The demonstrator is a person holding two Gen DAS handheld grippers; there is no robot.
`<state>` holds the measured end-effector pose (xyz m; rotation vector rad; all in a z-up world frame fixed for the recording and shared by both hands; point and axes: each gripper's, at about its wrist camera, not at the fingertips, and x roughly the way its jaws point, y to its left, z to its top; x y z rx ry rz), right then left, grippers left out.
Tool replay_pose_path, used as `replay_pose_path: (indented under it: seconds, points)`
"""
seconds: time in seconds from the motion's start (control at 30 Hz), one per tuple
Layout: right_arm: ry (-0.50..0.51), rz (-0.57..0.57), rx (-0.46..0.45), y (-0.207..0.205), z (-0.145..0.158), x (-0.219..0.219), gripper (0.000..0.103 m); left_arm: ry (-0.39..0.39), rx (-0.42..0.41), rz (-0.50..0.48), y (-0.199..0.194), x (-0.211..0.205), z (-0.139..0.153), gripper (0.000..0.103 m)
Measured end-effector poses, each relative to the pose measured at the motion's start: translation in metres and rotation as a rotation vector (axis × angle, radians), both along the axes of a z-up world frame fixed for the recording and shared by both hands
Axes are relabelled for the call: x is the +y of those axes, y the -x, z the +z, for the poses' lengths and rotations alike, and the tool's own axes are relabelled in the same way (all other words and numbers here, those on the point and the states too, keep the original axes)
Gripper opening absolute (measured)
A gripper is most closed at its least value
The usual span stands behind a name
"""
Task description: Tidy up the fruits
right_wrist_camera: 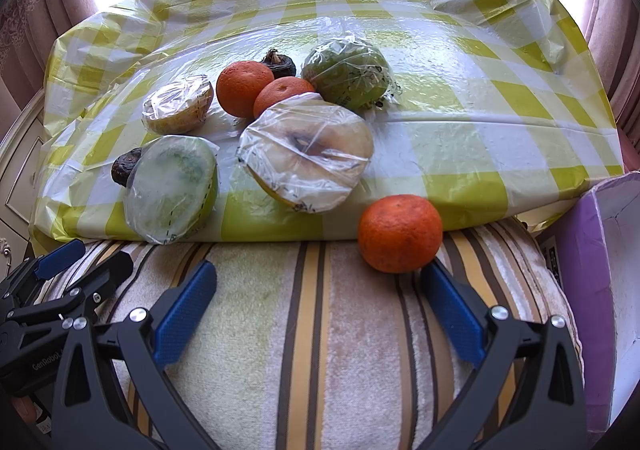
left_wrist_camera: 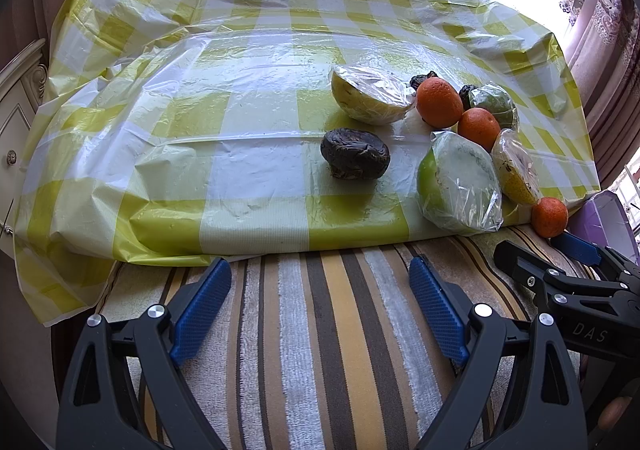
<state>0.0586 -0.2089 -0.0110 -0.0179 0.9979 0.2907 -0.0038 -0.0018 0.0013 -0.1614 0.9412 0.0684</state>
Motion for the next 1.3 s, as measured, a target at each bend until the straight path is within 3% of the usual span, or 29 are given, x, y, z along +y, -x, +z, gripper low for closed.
replay_pose_path:
  seconds: [0.87,1.03,1.3]
  points:
    - [0.0,0.0,0.003,0.001,0.0,0.0,0.102,0.0,-0.007,0.003,0.001,0.0,0.0,0.087]
    - [-0.035,0.007,0.033,-0.001,0.003,-0.005,0.102,-0.03,-0.045,-0.004,0.003,-0.006,0.009,0.083]
    - [-0.07,0.061,0.091,-0.006,0.01,-0.01,0.102,-0.006,-0.118,-0.012,-0.002,-0.001,0.029,0.072]
